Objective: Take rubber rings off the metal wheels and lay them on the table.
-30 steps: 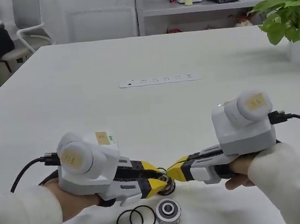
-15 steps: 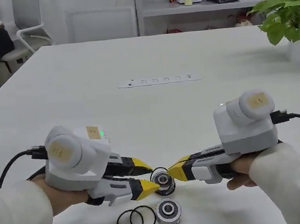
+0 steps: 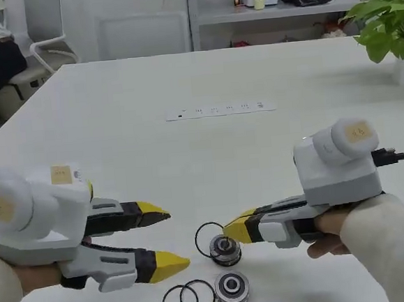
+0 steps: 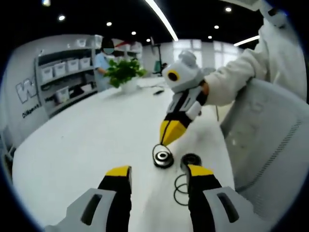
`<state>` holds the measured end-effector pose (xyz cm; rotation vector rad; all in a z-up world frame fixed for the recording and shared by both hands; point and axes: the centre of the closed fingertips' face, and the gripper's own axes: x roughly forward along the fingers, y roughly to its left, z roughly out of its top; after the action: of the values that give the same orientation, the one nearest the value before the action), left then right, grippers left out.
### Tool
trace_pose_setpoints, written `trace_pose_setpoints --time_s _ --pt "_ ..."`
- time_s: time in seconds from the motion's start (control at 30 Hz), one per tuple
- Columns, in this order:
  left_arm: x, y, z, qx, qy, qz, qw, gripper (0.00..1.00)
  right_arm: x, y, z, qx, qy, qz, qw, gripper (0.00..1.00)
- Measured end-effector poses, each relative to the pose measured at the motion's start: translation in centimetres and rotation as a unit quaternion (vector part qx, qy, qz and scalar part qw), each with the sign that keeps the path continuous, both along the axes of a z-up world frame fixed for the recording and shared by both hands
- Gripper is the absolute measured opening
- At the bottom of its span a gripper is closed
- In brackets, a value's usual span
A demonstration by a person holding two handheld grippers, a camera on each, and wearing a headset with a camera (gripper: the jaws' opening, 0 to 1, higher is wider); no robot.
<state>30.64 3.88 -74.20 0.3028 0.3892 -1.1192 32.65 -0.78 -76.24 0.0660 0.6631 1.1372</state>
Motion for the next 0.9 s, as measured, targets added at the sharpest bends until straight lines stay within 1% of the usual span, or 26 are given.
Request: trace_pose_setpoints --time_s 0.03,0.07,0.13,0.2,0.33,0.4,0.5,0.6,0.73,0.9 --pt "-0.2 0.2 0.1 -0.004 0.003 0.002 1.0 0.49 -0.2 0.2 0.1 0.001 0.0 0.003 1.0 0.0" --pt "-0.3 0.3 0.1 -0.004 0.003 0.003 1.0 0.5 -0.3 0.3 0.1 0.001 0.001 0.006 1.0 0.0" --pt "-0.6 0.6 -0.1 -0.003 0.004 0.005 1.0 0.51 -0.6 0.6 0.1 0.002 0.004 0.011 0.9999 0.0" --pt "-1.2 1.0 -0.4 -0.001 0.01 0.005 0.9999 0.53 -1.0 1.0 0.0 0.001 0.007 0.02 0.9998 0.0" --pt "-1.8 1.4 -0.7 0.007 0.01 0.004 0.9999 0.56 -1.7 1.6 -0.3 -0.002 0.014 0.033 0.9993 0.0" --pt "-2.0 1.6 -0.6 0.006 0.01 0.004 0.9999 0.57 -2.1 1.9 -0.5 -0.006 0.015 0.042 0.999 0.0" --pt "-2.2 1.6 -0.7 0.002 0.012 0.004 0.9999 0.59 -2.8 2.3 -0.8 -0.013 0.018 0.055 0.9982 0.0" --pt "-2.7 1.6 -0.9 0.003 0.016 0.0 0.9999 0.6 -3.4 2.7 -1.1 -0.018 0.023 0.067 0.9974 0.0" --pt "-3.0 1.6 -1.3 0.006 0.021 -0.002 0.9998 0.6 -4.2 3.2 -1.6 -0.029 0.023 0.084 0.9958 0.0" --pt "-3.4 1.5 -1.5 0.009 0.025 -0.007 0.9996 0.61 -4.8 3.5 -2.1 -0.042 0.023 0.098 0.994 0.0"
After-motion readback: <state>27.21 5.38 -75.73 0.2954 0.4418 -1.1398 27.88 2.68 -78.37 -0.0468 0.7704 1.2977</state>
